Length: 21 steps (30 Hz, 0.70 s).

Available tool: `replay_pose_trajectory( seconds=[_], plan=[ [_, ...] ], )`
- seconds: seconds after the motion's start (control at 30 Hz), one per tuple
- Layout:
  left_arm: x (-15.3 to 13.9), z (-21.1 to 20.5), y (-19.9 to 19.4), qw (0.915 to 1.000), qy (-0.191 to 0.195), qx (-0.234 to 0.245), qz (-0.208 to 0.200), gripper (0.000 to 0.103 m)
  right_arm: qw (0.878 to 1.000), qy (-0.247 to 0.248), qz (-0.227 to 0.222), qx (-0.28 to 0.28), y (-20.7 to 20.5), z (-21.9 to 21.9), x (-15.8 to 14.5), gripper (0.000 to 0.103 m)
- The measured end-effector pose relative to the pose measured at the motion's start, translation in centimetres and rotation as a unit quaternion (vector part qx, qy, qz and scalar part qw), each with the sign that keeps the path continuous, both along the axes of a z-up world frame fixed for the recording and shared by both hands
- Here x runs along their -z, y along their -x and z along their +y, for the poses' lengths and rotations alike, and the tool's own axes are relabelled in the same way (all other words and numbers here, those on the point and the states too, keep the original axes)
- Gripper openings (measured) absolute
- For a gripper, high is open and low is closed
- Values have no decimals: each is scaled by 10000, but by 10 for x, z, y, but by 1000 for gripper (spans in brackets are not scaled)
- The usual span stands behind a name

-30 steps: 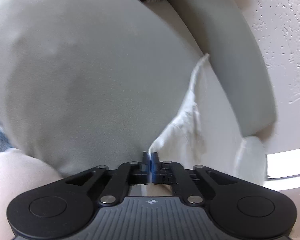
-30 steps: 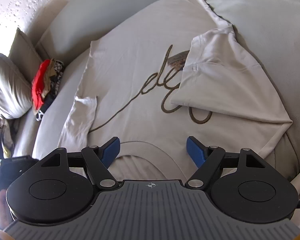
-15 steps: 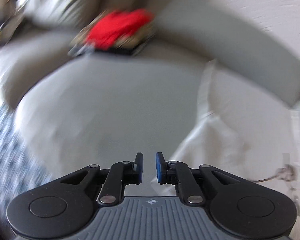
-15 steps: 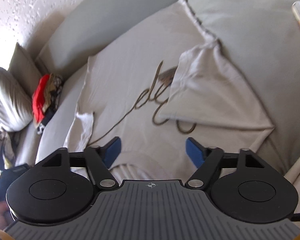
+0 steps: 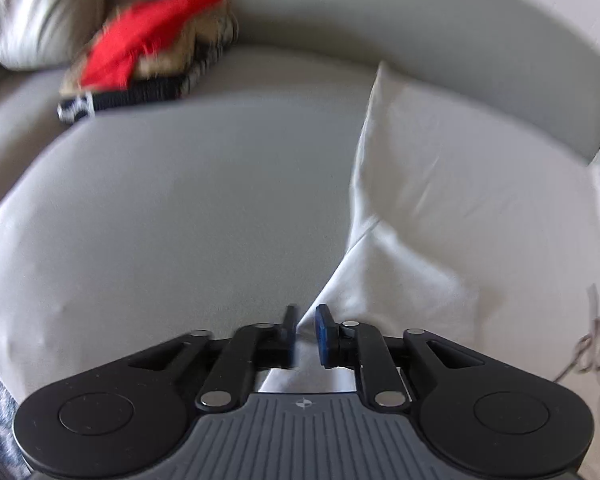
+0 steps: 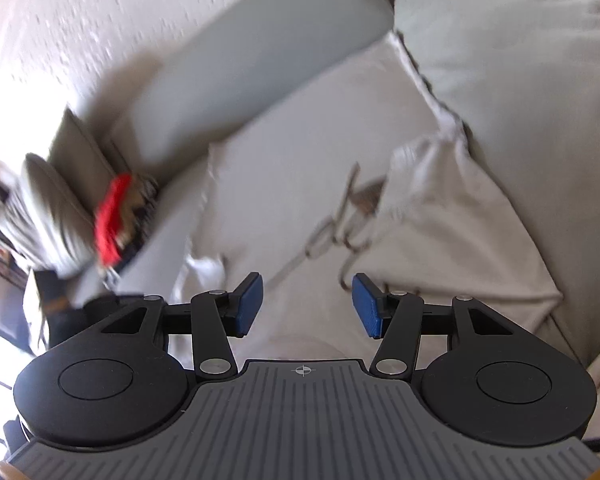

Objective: Fold clothes
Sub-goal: 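Lift the gripped side and fold it over the shirt body with the left tool, then open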

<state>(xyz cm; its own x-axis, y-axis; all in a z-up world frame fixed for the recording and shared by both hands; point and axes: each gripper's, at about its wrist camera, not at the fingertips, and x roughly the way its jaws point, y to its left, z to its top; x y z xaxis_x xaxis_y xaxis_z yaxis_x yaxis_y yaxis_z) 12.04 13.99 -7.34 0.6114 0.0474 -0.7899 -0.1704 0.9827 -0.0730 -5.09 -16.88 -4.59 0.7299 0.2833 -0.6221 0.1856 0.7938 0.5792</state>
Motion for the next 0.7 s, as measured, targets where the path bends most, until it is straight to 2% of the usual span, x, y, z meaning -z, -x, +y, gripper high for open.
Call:
replay_pose_trajectory(
  seconds=[0.03, 0.1, 0.2, 0.23, 0.37, 0.4, 0.43, 0.47, 0.5, 0.57, 0.6, 0.67, 0.7],
  plan=[
    [-11, 0, 1, 9997, 36, 100, -198, 15, 9998, -16, -127, 126, 1, -3, -4, 58],
    [-5, -6, -12, 9995, 122, 221, -177, 20, 9985, 78, -260, 477, -1, -7, -7, 59],
    [4, -14, -32, 9988, 251, 402, -143, 21, 9960, 61, -158, 872, -6, -19, -3, 59],
    [15, -14, -47, 9990, 267, 360, 65, 21, 9956, 58, -124, 927, -6, -24, -1, 59],
    [25, -28, -57, 9974, -273, 660, 70, 20, 9923, 195, 0, 1225, -2, -42, 7, 61],
    [18, -32, -47, 9968, -307, 739, -7, 21, 9910, 266, 31, 1312, -1, -47, 9, 63],
    [11, -37, -36, 9960, -342, 817, -85, 22, 9908, 372, 117, 1297, -4, -48, 14, 66],
    [4, -41, -26, 9951, -376, 895, -161, 29, 9904, 479, 203, 1282, -7, -50, 19, 66],
    [0, -43, -13, 9952, -314, 918, -111, 39, 9898, 585, 289, 1267, -10, -52, 24, 64],
    [-5, -48, 12, 9953, -254, 939, 4, 42, 9881, 810, 462, 1226, -17, -56, 34, 30],
    [-5, -50, 24, 9952, -256, 938, 70, 42, 9868, 1108, 553, 1043, -22, -51, 37, 25],
    [0, -54, 40, 9941, -297, 1043, 95, 41, 9849, 1402, 721, 716, -28, -43, 49, 24],
    [6, -58, 51, 9926, -384, 1148, 129, 42, 9829, 1456, 949, 609, -30, -40, 56, 24]
  ],
)
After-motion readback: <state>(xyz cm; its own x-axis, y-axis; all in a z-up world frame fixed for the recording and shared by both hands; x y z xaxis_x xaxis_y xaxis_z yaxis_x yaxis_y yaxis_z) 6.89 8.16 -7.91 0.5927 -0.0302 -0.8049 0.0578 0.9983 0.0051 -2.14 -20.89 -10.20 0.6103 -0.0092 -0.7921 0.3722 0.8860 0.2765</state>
